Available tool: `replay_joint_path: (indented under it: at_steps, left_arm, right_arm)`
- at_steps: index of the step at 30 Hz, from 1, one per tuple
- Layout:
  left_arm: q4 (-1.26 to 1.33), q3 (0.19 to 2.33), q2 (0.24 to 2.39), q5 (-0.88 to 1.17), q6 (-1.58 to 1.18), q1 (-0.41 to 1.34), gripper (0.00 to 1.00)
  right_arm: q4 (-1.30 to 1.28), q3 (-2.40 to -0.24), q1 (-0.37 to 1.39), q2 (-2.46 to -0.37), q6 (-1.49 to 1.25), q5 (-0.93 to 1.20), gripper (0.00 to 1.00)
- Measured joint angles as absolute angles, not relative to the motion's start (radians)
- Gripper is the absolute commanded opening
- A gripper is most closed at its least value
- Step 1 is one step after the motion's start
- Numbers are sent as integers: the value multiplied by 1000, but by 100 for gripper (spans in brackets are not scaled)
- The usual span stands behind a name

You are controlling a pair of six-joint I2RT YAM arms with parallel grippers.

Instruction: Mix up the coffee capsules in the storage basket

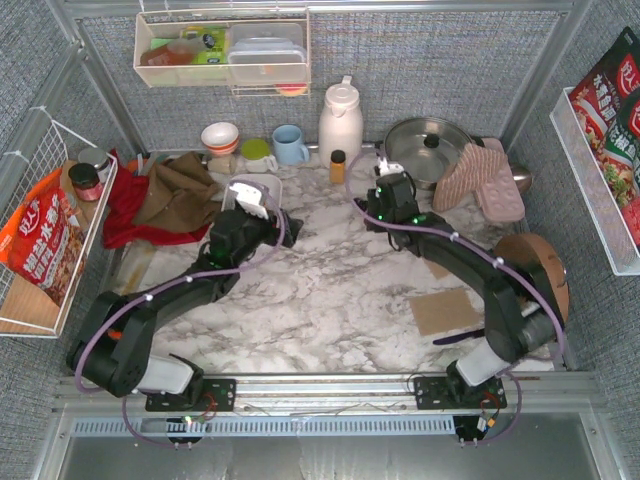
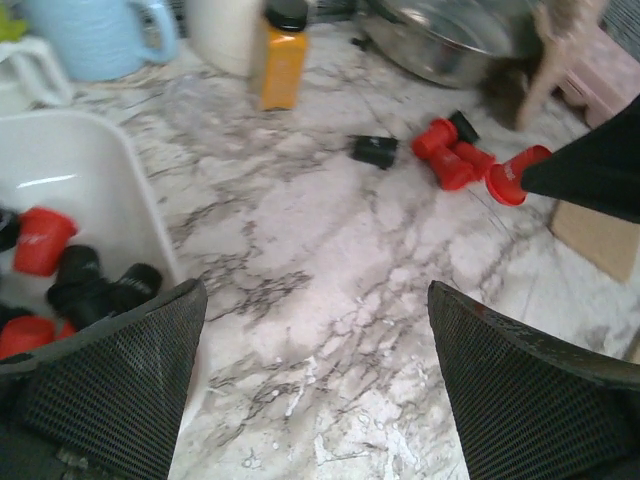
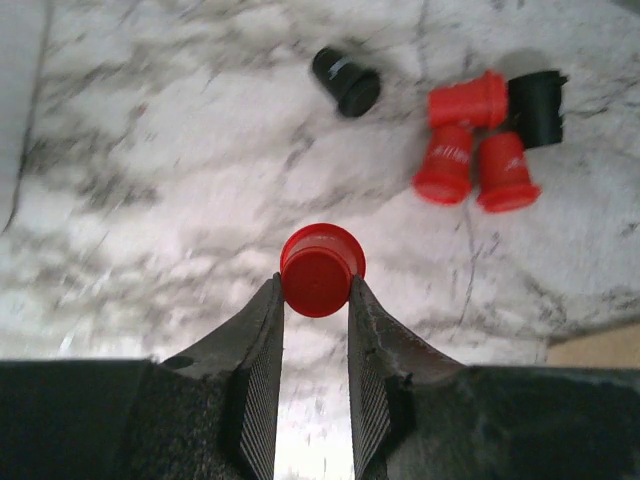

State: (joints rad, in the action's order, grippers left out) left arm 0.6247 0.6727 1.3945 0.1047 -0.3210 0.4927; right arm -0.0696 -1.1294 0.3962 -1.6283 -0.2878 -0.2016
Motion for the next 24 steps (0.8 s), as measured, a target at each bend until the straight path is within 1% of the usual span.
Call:
replay_joint_path:
  at_steps: [6,10,13,16,20,24]
  left_arm:
    - [838,562,1412,188,-137,602,99]
    - [1110,414,1483,262,-3,654,99]
    - [1306,351,1573,324,49,669,99]
    - [1449,340,1638,361,80,680,99]
    - [1548,367,1683,395,133,725,99]
    - [1582,393,1710,396,181,741,99]
  right_arm:
    - [-4,-903,483,-1409,-269,-93,16]
    - [80,-744,511,-1309,-254,2,16]
    - [150,-699,526,-1263,-252,78,16]
    - [216,-686,547,-1237,-253,143,16]
    - [267,-686,580,-1219,-256,207,16]
    - [282,-686,603,-1212,-259,243,16]
